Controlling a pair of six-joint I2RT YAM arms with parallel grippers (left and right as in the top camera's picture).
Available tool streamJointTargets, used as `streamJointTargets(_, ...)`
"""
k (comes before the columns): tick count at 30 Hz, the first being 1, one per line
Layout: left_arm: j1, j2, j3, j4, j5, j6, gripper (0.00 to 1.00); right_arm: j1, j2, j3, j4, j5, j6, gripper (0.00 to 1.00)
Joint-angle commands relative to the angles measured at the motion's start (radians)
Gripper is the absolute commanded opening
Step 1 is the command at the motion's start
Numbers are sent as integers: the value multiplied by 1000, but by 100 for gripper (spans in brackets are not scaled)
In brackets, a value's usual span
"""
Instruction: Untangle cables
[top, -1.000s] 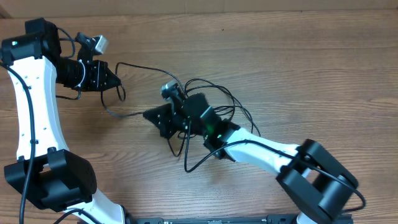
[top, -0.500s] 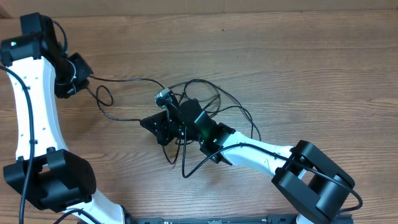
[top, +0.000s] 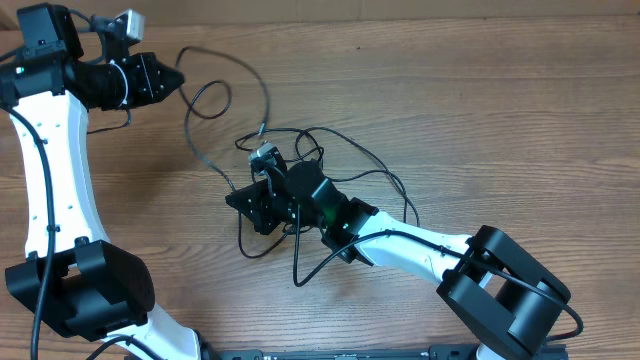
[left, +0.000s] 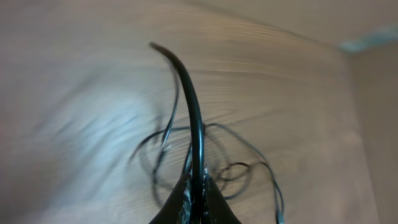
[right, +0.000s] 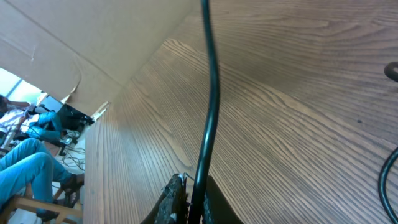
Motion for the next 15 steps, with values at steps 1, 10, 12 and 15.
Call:
streamJointTargets(1,-17,6,25,60,242,201,4,6,-7,17,-14,10,-8,8)
streamJointTargets(10,-15,6,25,127,-641,-452,4,6,-7,17,-17,10,-11,9)
streamJointTargets(12,-16,6,25,48,-788,-542,4,6,-7,17,-15,10,-11,9)
streamJointTargets(15,-16,7,25,-36,-769,-541,4,7,-7,17,1,10,-11,9)
